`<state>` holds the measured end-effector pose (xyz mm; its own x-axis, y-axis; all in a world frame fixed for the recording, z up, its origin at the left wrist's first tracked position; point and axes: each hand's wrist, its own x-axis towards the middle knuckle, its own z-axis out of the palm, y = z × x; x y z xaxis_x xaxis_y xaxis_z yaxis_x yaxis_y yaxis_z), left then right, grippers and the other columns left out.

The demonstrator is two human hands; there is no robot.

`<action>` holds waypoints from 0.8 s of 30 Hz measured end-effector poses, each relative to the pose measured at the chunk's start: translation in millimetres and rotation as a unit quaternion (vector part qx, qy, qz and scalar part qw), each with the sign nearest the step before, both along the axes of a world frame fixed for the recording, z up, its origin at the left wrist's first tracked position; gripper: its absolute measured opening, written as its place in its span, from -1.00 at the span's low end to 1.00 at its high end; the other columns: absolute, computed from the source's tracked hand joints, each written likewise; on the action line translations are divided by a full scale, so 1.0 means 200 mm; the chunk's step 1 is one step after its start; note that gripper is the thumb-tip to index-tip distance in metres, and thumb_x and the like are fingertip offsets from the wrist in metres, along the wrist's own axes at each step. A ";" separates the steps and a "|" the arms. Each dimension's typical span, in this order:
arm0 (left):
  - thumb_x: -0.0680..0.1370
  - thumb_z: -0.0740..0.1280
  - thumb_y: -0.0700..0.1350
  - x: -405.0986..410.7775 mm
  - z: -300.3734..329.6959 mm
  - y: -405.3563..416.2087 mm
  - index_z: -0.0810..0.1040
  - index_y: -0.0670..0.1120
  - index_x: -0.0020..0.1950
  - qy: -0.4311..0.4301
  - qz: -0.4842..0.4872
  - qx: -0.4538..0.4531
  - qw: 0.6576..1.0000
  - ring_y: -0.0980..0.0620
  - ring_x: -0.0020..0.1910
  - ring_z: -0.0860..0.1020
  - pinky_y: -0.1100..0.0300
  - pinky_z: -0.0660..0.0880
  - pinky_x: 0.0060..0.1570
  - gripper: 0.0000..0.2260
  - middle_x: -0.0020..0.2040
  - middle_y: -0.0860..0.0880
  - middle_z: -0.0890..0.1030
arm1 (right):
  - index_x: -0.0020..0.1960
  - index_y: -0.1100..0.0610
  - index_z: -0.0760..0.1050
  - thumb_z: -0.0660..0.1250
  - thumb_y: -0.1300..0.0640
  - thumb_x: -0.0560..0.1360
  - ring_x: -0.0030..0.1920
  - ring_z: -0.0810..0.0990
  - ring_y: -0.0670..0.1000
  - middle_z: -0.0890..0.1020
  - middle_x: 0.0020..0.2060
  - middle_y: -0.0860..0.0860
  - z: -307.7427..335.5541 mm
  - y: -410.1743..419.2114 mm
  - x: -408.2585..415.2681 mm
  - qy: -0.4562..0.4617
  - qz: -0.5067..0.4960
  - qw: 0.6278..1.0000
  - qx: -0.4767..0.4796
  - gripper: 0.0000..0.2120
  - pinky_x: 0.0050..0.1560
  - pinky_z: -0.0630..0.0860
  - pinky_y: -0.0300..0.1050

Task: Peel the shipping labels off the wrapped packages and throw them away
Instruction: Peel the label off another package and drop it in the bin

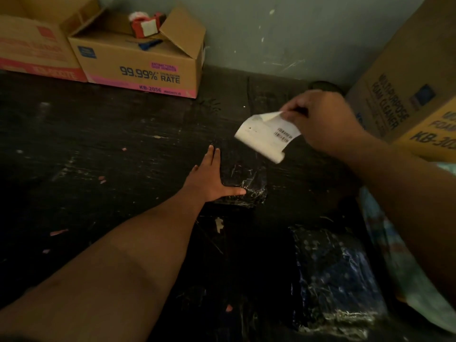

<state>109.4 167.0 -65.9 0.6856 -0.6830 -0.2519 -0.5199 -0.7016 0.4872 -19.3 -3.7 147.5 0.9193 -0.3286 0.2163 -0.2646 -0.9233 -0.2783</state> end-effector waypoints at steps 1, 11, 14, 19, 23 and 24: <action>0.18 0.41 0.57 -0.01 0.01 0.00 -0.31 -0.02 0.62 -0.005 0.000 0.008 1.000 -0.07 0.63 -0.05 -0.22 0.03 0.55 0.35 0.64 0.00 -0.31 | 0.10 0.07 0.64 0.30 0.09 0.57 -0.19 0.52 -0.10 0.63 -0.01 0.02 0.04 -0.01 0.00 0.003 0.008 1.000 -0.019 -0.82 -0.17 0.39 -0.22; 0.34 0.33 0.53 -0.09 0.14 -0.04 -0.23 -0.10 0.64 -0.059 -0.020 0.084 0.995 -0.14 0.63 -0.17 -0.22 -0.04 0.56 0.20 0.65 -0.15 -0.23 | 0.32 0.09 0.55 0.27 0.13 0.60 0.19 0.54 0.12 0.61 0.22 0.13 0.20 -0.17 -0.20 0.098 0.025 0.989 -0.105 -0.69 0.14 0.37 -0.11; 0.40 0.21 0.55 -0.14 0.22 -0.10 -0.15 -0.06 0.66 -0.089 -0.044 0.076 0.992 -0.12 0.63 -0.16 -0.21 -0.06 0.55 0.08 0.66 -0.12 -0.17 | 0.35 0.07 0.51 0.28 0.12 0.59 0.26 0.52 0.11 0.57 0.29 0.09 0.24 -0.27 -0.31 0.125 -0.005 0.987 -0.104 -0.67 0.25 0.37 -0.07; 0.52 0.11 0.47 -0.37 0.34 -0.34 0.01 -0.06 0.65 -0.121 -0.059 0.002 0.991 -0.11 0.62 0.04 -0.18 0.05 0.55 -0.11 0.64 -0.12 0.07 | 0.15 0.06 0.63 0.30 0.12 0.56 0.02 0.57 0.04 0.66 0.11 0.06 0.29 -0.51 -0.62 0.165 -0.067 0.978 -0.106 -0.78 0.02 0.44 -0.13; 0.56 0.15 0.40 -0.71 0.43 -0.61 0.22 -0.05 0.58 -0.157 -0.089 -0.073 0.981 -0.13 0.48 0.32 -0.17 0.26 0.48 -0.25 0.52 -0.12 0.29 | 0.19 0.14 0.61 0.28 0.09 0.58 0.09 0.55 0.15 0.59 0.11 0.18 0.33 -0.72 -0.99 0.188 -0.117 0.963 -0.154 -0.75 -0.07 0.38 -0.13; 0.56 0.15 0.40 -0.80 0.45 -0.68 0.26 -0.06 0.56 -0.162 -0.101 -0.083 0.978 -0.13 0.45 0.35 -0.16 0.30 0.45 -0.27 0.49 -0.12 0.32 | 0.20 0.12 0.61 0.28 0.08 0.58 0.09 0.55 0.17 0.56 0.12 0.19 0.34 -0.78 -1.09 0.190 -0.123 0.960 -0.164 -0.74 -0.02 0.41 -0.12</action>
